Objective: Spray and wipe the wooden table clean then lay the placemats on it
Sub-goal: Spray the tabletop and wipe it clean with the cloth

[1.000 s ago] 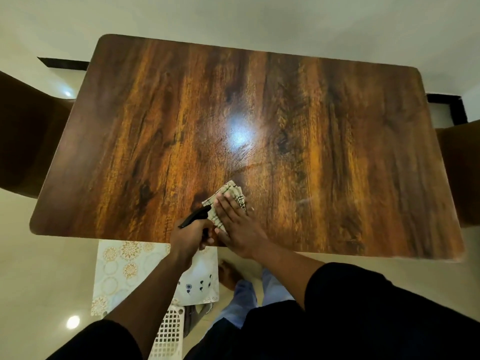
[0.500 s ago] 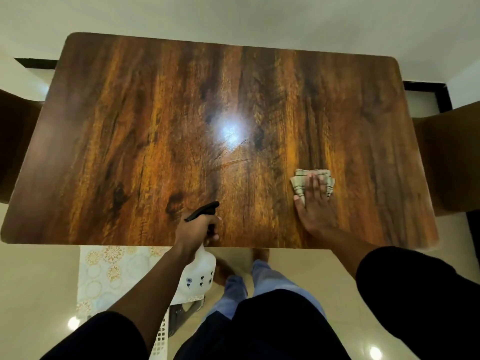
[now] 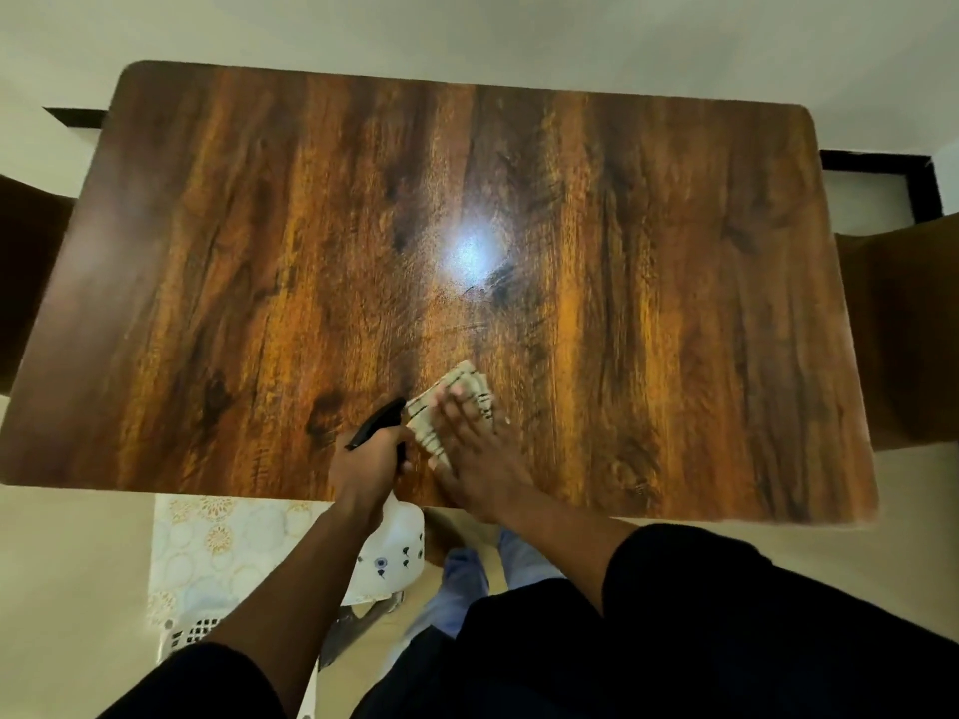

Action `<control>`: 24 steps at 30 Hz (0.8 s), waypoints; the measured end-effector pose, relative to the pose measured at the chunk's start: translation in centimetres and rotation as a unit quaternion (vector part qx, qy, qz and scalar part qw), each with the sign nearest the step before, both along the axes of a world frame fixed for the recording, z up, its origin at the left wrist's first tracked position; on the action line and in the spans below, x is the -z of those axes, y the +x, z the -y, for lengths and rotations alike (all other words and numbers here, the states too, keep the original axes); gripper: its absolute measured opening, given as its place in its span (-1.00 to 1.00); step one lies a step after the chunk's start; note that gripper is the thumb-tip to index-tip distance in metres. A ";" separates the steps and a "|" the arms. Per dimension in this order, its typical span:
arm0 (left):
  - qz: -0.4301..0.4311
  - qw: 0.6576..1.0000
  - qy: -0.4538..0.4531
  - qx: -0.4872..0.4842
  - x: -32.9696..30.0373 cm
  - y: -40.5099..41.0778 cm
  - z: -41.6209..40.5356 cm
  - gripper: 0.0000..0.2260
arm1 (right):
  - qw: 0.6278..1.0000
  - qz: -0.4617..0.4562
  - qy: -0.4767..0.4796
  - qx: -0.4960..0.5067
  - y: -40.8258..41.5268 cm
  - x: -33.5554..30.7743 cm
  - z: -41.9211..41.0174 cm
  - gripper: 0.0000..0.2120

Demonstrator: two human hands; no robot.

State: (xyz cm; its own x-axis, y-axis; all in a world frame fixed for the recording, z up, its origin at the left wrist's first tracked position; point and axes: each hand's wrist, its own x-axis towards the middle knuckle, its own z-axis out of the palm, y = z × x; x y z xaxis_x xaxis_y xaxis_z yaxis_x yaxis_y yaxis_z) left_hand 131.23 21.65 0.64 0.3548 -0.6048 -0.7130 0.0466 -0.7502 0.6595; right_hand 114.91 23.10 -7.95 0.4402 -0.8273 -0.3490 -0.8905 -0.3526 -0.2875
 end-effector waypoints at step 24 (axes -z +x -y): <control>-0.032 0.999 -0.015 0.007 -0.1 -3.6 4.6 -0.90 | 0.964 -0.036 0.045 0.261 -14.8 -1.1 20.3 -0.26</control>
State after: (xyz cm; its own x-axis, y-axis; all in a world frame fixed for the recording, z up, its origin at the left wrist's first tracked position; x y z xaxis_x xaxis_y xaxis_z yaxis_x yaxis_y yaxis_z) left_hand 127.59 17.03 0.76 0.2998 -0.6314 -0.7152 0.0783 -0.7308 0.6781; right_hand 100.15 2.76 -6.87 -0.0553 -0.8944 -0.4438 -0.9588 0.1715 -0.2263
